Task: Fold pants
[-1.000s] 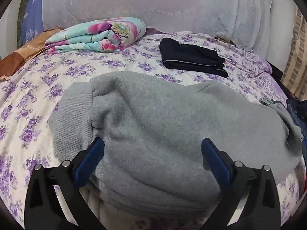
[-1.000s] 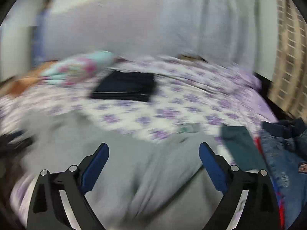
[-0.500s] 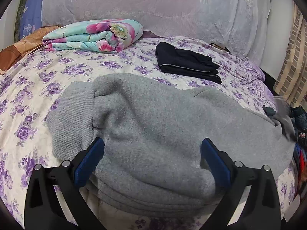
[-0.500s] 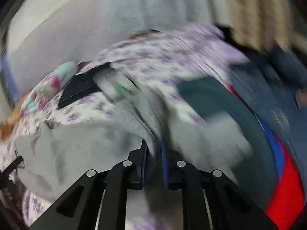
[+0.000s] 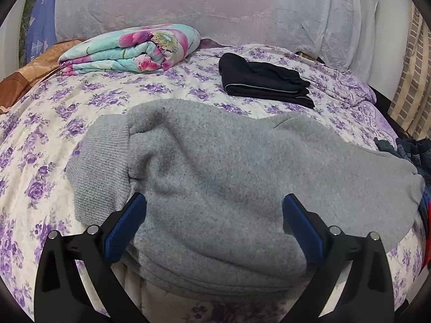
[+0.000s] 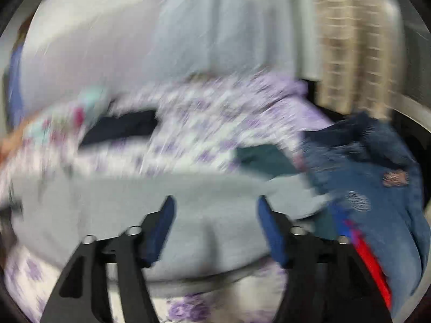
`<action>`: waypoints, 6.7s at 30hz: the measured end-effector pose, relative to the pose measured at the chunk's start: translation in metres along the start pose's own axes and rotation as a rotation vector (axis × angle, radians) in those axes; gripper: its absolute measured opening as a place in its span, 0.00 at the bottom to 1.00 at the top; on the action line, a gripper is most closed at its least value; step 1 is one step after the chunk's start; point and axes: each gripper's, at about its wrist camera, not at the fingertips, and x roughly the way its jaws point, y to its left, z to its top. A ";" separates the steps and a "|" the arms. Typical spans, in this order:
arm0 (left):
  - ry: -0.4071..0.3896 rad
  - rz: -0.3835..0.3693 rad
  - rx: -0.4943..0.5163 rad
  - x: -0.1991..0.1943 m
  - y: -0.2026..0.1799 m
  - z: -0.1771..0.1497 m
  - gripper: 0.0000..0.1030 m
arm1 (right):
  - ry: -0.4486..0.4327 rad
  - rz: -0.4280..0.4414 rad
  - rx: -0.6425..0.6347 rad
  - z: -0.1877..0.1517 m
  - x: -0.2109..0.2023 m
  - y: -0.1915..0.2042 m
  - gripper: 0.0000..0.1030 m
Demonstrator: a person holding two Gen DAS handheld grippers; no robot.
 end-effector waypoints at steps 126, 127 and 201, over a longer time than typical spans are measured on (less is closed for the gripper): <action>-0.030 -0.287 -0.573 0.003 0.101 0.007 0.83 | -0.027 0.341 -0.055 0.021 0.029 0.092 0.91; -0.037 -0.314 -0.595 0.003 0.103 0.009 0.51 | -0.028 0.344 -0.052 0.021 0.029 0.092 0.91; 0.162 -0.270 -0.011 -0.038 -0.115 -0.036 0.96 | 0.099 0.305 -0.335 0.082 0.083 0.187 0.97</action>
